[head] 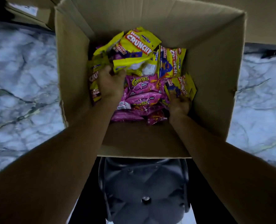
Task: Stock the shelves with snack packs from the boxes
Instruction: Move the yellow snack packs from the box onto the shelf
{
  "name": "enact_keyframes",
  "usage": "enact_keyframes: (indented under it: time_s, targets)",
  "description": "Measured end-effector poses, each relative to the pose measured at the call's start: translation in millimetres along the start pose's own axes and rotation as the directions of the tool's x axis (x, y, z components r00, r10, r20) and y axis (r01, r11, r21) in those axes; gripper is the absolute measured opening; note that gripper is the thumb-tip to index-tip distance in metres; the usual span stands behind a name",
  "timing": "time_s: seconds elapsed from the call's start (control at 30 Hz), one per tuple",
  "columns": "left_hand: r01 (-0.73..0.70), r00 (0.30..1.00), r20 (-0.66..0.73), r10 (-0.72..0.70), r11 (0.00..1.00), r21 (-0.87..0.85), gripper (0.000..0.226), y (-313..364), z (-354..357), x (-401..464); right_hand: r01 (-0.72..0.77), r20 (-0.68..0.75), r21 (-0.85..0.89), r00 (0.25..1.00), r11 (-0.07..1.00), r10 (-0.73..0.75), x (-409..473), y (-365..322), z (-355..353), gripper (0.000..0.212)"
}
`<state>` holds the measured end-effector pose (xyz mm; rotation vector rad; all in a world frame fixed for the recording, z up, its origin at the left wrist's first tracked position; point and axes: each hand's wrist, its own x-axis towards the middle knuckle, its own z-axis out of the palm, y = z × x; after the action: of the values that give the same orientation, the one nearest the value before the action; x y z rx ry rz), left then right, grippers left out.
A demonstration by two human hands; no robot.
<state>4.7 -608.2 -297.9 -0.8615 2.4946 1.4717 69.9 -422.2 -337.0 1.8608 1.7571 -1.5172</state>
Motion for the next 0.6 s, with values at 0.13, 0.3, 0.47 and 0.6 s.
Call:
enact_keyframes:
  time_s: [0.13,0.3,0.47,0.6]
  targets:
    - [-0.262,0.957,0.060,0.285,0.752,0.605,0.022,-29.4,-27.7,-49.3,-0.076,0.005,0.138,0.997,0.988,0.076,1.4,24.4,-22.1,0.029]
    - [-0.547,0.835,0.497,0.237,0.455,0.703,0.027,-45.6,-48.2,-67.8,-0.138,-0.008,0.184,0.990,0.973,0.142,-2.2,18.6,-30.9,0.030]
    - [-0.537,0.652,0.756,-0.058,0.668,0.515,0.025,-42.2,-50.2,-45.7,0.006,0.094,-0.058,0.996,0.998,0.000,-10.0,1.2,-25.5,0.041]
    - [-0.291,0.860,0.510,0.024,0.844,0.451,0.021,-45.6,-41.0,-25.3,0.127,-0.051,-0.065,0.990,0.990,-0.130,-18.4,11.5,-14.5,0.032]
